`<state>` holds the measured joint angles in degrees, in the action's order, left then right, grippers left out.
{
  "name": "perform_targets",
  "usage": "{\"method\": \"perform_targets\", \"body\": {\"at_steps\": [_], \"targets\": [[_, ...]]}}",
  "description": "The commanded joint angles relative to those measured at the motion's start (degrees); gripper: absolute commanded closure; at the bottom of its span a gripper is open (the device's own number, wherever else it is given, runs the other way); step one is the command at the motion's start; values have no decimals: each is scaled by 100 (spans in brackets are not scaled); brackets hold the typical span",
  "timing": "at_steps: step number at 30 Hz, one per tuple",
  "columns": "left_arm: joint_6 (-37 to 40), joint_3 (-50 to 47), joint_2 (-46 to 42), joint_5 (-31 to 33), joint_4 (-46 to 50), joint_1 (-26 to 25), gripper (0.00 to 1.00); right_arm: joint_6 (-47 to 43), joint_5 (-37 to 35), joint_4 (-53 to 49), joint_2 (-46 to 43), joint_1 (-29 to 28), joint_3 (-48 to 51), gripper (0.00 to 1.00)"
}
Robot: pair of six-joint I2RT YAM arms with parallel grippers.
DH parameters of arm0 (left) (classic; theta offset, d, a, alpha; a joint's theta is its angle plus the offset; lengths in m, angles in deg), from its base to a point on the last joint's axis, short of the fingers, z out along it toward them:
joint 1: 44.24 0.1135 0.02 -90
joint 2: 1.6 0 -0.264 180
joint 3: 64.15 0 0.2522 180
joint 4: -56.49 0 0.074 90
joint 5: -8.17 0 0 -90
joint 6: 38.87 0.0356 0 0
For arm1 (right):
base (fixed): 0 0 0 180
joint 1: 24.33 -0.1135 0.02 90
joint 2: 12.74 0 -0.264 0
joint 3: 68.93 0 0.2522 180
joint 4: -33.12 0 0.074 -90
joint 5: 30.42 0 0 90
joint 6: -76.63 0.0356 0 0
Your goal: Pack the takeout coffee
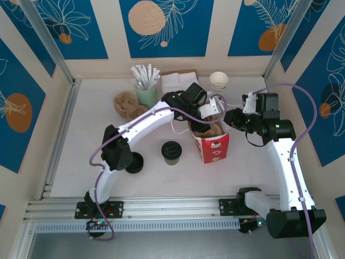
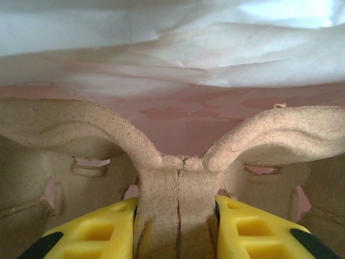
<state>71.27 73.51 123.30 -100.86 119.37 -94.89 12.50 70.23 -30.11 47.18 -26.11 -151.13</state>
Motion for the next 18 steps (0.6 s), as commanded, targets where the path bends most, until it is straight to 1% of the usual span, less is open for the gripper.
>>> {"method": "perform_targets", "body": {"at_steps": [1, 7, 11, 18], "targets": [[223, 126, 121, 82, 237, -68, 68, -48, -192, -28, -53, -15, 2, 84], [456, 126, 157, 236, 399, -94, 68, 112, -165, 25, -145, -23, 9, 92], [639, 126, 181, 390, 573, -145, 68, 249, -151, 170, -257, -130, 68, 97], [610, 91, 254, 339, 559, -198, 68, 342, -312, 217, -323, -369, 129, 100]]}}
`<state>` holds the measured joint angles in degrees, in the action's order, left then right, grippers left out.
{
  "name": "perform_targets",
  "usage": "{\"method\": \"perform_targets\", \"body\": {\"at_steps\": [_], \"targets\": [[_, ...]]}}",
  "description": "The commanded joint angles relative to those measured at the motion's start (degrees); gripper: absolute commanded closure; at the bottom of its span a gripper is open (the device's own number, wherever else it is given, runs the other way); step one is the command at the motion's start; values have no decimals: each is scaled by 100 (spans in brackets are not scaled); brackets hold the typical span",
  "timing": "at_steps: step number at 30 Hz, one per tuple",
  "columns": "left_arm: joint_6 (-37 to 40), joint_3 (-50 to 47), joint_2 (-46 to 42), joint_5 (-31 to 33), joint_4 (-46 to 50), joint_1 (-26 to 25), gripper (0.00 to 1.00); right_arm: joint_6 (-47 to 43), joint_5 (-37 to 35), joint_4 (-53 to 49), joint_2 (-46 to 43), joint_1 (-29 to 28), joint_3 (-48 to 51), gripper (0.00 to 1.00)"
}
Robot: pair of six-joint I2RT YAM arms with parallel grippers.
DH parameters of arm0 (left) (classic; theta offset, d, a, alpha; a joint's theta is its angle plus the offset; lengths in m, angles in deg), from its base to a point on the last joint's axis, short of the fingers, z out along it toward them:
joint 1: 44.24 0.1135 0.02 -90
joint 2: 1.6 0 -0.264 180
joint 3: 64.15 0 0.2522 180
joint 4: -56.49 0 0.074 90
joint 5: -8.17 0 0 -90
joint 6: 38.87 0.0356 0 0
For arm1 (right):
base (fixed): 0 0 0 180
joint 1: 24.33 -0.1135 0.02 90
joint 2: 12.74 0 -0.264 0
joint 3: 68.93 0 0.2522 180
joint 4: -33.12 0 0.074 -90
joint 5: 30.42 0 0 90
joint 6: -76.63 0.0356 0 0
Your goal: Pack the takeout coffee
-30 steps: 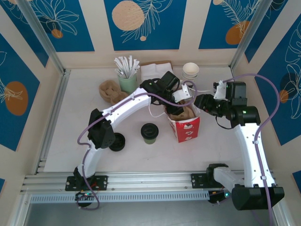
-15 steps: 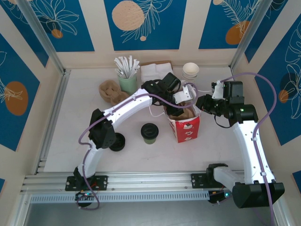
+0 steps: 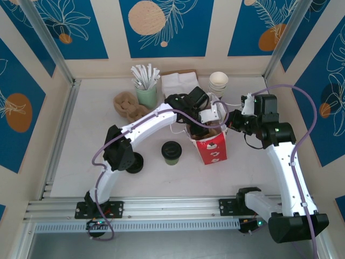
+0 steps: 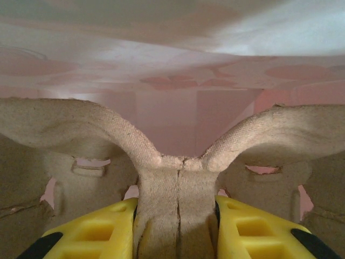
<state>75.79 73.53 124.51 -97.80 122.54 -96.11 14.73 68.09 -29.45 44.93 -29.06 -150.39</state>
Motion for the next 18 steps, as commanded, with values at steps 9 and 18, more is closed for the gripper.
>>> {"method": "perform_targets", "body": {"at_steps": [9, 18], "targets": [[32, -60, 183, -364, -129, -94, 68, 143, -652, -116, -307, -131, 296, 100], [22, 18, 328, -576, -246, -138, 66, -22, -1105, -464, -533, -77, 357, 100]]}}
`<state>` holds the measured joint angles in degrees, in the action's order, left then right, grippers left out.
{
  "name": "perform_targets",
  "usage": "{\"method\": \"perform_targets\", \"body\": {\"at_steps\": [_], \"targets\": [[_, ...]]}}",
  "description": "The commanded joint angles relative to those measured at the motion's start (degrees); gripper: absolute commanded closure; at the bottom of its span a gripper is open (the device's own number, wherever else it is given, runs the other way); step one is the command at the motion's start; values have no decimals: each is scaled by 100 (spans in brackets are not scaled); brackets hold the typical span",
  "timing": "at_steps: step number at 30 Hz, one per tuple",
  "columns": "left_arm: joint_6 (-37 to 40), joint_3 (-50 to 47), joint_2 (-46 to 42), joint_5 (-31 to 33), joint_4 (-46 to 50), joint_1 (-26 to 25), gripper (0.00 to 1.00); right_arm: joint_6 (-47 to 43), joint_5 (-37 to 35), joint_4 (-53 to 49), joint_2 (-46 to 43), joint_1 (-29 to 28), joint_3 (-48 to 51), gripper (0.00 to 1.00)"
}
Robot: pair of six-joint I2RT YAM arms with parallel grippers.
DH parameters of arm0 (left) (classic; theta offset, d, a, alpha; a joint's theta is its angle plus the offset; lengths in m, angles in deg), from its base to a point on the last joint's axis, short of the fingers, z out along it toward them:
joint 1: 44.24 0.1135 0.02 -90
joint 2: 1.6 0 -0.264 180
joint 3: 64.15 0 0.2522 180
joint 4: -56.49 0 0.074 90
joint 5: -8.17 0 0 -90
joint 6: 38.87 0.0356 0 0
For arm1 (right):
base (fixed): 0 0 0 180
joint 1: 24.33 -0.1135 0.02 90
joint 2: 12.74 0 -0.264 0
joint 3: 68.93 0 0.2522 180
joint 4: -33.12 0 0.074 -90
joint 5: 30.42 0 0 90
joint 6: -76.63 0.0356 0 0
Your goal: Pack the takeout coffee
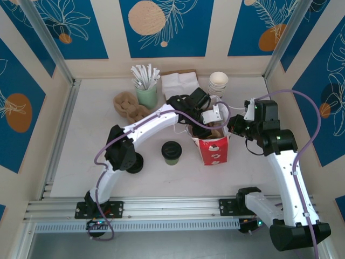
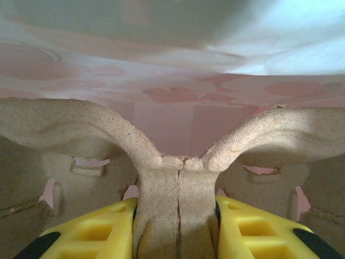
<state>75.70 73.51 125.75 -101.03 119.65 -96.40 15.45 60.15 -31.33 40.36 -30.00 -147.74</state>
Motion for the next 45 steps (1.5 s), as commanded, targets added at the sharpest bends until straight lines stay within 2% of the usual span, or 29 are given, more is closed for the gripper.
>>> {"method": "perform_targets", "body": {"at_steps": [1, 14, 45], "targets": [[38, 55, 231, -283, 49, -126, 66, -108, -337, -309, -89, 29, 94, 100], [80, 573, 702, -276, 218, -321, 63, -270, -278, -316, -81, 154, 73, 100], [107, 593, 1070, 37, 315, -320, 60, -412, -278, -485, -131, 251, -163, 100]]}}
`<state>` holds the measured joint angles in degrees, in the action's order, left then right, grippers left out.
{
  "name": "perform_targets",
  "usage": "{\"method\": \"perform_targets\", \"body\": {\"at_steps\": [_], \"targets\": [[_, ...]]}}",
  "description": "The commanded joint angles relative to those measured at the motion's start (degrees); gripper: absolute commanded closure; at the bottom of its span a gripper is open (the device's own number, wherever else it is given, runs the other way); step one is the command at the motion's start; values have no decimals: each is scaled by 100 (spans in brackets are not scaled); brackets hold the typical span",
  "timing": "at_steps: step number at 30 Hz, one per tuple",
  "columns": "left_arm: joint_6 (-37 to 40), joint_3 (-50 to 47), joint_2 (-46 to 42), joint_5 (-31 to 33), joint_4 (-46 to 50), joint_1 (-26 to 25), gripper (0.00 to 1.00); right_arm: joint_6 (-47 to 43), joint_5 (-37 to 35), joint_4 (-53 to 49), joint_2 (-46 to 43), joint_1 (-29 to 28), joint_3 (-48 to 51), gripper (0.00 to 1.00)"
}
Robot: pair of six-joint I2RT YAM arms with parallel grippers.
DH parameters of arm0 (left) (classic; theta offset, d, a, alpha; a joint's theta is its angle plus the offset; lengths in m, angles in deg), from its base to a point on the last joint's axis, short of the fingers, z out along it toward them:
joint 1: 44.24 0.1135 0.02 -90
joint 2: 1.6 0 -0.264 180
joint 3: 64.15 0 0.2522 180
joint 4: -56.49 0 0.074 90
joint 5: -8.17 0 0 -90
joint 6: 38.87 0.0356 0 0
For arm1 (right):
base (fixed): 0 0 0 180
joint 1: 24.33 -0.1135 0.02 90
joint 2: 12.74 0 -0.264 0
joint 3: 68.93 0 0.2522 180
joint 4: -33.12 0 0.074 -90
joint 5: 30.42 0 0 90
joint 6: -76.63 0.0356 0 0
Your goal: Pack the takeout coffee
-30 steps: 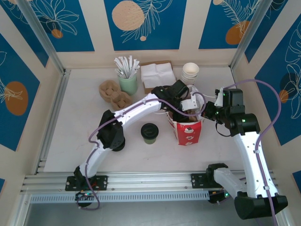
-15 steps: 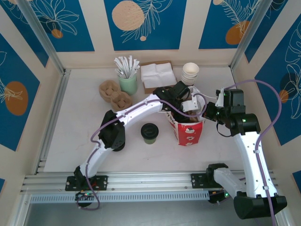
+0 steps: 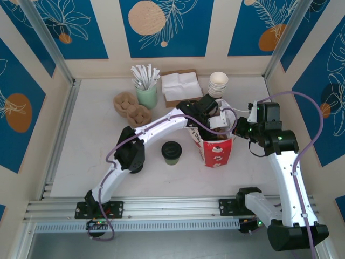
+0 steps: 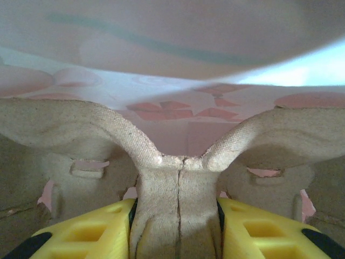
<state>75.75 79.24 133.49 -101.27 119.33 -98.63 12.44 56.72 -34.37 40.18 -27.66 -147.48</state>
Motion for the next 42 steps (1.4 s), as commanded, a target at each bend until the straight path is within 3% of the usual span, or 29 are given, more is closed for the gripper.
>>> {"method": "perform_targets", "body": {"at_steps": [1, 5, 10, 18, 30, 42], "targets": [[83, 12, 299, 48, 327, -92, 60, -110, 78, -186, -115, 17, -191, 100], [61, 10, 266, 7, 295, -96, 56, -110, 109, -177, -127, 17, -178, 100], [49, 10, 77, -7, 280, -98, 36, -86, 124, -173, -146, 17, -152, 100], [-59, 67, -389, -89, 252, -98, 19, -57, 205, -216, -177, 17, -113, 100], [-243, 98, -1106, -273, 313, -98, 17, 54, 180, -247, -223, 23, -140, 100], [-1069, 828, -1540, -308, 632, -85, 19, 443, 589, -56, -191, 70, -170, 100]]}}
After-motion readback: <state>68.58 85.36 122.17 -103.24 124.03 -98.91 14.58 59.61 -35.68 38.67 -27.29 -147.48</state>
